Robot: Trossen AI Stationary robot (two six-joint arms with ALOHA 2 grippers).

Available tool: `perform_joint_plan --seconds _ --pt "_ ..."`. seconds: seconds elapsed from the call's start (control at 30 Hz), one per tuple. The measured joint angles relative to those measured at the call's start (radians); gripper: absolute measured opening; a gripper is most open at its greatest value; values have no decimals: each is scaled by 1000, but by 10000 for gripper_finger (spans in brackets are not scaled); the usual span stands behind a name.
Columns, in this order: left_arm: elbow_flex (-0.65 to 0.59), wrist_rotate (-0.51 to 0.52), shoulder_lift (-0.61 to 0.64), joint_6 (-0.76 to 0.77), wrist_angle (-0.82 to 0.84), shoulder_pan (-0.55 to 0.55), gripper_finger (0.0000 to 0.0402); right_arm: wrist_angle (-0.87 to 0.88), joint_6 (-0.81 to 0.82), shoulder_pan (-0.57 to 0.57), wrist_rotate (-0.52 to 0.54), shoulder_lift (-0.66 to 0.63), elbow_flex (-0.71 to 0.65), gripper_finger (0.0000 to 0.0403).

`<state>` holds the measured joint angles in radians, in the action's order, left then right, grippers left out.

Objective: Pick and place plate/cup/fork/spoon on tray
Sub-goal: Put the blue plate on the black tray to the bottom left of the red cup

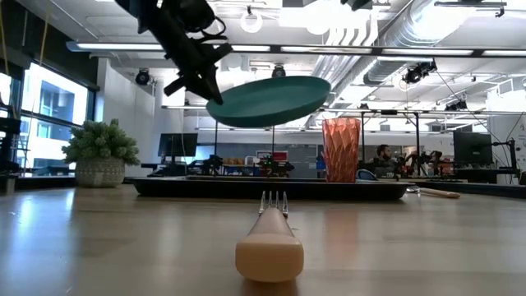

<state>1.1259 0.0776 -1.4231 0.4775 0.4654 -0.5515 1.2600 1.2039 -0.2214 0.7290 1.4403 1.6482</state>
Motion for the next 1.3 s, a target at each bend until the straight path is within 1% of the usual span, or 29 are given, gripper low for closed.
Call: perform_joint_plan --seconds 0.17,0.27,0.33,0.57,0.77,0.93,1.13,1.3 --pt "0 0 -5 1 0 -41 6 0 -58 34 -4 0 0 99" --pt "0 -25 -24 14 5 -52 7 1 -108 68 -13 0 0 99" --pt "0 -41 -45 19 -2 -51 7 1 -151 97 -39 0 0 99" --pt "0 -42 -142 46 -1 -51 7 1 -290 213 -170 0 0 99" --pt "0 -47 -219 60 1 -51 7 0 -373 284 -231 0 0 99" --pt "0 -97 -280 76 -23 -50 7 0 -415 318 -244 0 0 99" --pt "0 -125 -346 97 -21 -50 7 0 -430 346 -271 0 0 99" --pt "0 -154 -370 112 -23 -50 7 0 -453 353 -274 0 0 99"
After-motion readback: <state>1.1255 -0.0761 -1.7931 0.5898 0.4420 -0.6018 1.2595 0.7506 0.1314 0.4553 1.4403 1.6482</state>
